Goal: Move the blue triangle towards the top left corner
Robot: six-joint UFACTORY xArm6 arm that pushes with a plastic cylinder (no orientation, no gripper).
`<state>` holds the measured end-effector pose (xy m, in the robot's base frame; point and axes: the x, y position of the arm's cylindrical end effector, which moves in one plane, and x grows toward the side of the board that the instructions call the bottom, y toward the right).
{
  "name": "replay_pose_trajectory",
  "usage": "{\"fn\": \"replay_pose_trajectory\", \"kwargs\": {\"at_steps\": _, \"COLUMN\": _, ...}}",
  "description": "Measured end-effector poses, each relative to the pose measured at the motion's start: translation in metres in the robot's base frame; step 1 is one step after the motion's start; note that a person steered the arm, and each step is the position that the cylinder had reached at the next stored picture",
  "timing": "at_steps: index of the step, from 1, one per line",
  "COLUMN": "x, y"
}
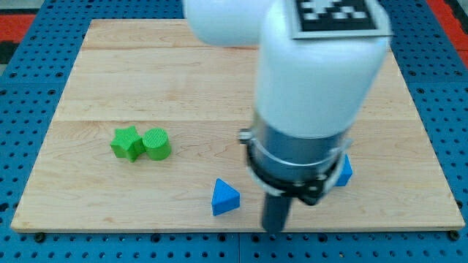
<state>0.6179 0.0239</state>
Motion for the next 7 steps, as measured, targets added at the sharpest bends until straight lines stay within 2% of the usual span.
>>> {"fn": "replay_pose_trajectory", "kwargs": {"at_steps": 2, "x": -0.034, "y": -0.093}}
{"fn": "replay_pose_trajectory", "kwargs": {"at_steps": 3, "x": -0.048, "y": -0.096}}
{"fn": "replay_pose_trajectory", "kwargs": {"at_steps": 6, "x": -0.037, "y": -0.046}}
{"fn": "replay_pose_trajectory", "kwargs": {"at_steps": 7, "x": -0.047, "y": -0.033}}
